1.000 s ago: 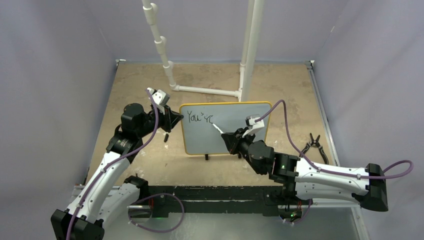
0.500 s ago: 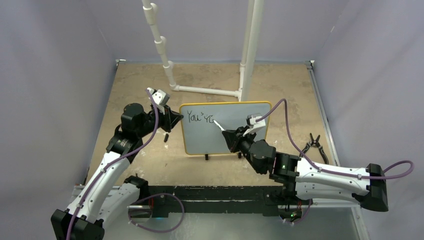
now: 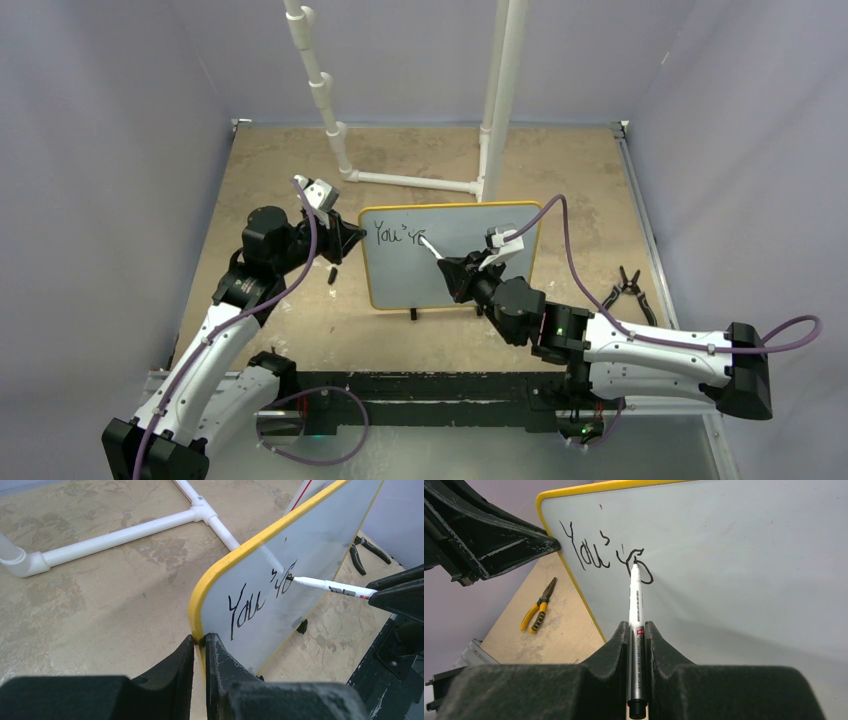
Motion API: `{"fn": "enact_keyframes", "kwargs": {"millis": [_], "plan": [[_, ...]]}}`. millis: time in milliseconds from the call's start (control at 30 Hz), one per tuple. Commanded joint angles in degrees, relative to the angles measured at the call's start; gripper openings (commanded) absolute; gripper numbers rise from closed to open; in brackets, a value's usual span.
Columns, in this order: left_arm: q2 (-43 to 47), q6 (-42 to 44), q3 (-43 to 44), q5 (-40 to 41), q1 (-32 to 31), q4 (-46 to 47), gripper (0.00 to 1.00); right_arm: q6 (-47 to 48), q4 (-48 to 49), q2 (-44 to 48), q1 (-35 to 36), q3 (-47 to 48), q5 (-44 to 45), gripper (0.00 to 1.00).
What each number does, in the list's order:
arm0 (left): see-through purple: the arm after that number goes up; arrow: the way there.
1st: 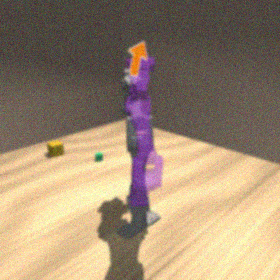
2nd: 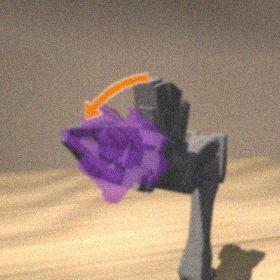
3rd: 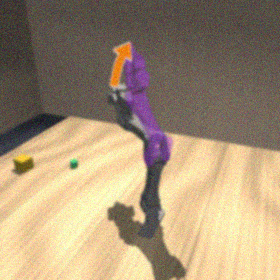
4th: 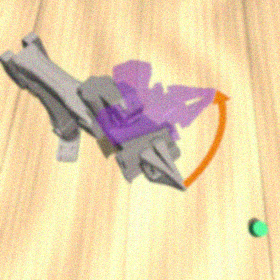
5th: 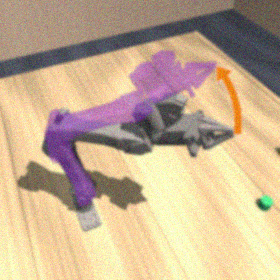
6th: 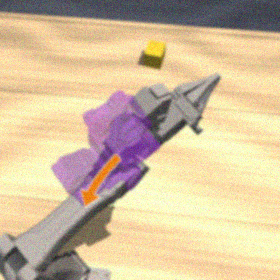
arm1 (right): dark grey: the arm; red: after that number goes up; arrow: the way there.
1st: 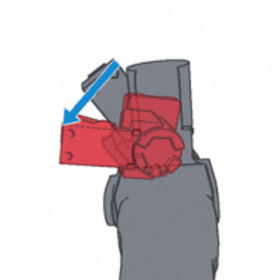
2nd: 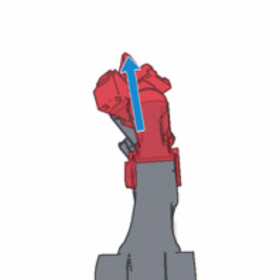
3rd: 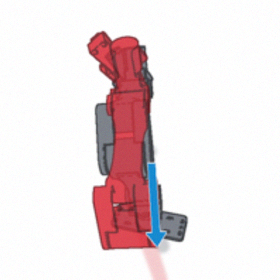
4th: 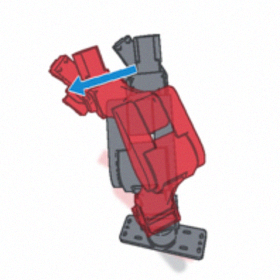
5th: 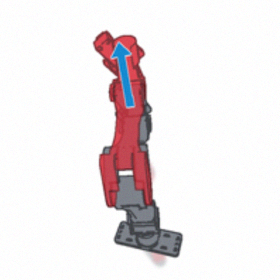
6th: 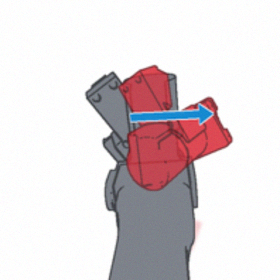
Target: Write a sentence on the whiteboard
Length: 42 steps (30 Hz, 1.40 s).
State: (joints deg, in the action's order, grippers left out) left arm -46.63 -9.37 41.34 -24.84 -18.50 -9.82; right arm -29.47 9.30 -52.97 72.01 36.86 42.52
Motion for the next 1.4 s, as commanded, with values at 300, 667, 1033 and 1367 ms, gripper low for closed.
{"fn": "enact_keyframes", "kwargs": {"millis": [300, 667, 1033, 1367], "plan": [[0.23, 0.40, -0.51, -2.71, -0.27, 1.43, 0.00, -5.48, -4.82, 1.57, -0.54, -0.76, 0.31, 0.00], [0.14, 0.35, -0.43, -2.80, -0.28, 1.48, 0.00, -8.14, -8.62, 2.16, -0.55, -0.93, 0.11, 0.00], [0.14, 0.32, -0.47, -2.83, -0.22, 1.48, 0.00, -9.20, -12.04, 2.87, -0.55, 0.13, 3.13, 0.00], [0.05, 0.30, -0.42, -2.91, -0.26, 1.56, 0.00, -4.71, -9.70, 7.25, -0.55, -0.34, 1.85, 0.00]]}}
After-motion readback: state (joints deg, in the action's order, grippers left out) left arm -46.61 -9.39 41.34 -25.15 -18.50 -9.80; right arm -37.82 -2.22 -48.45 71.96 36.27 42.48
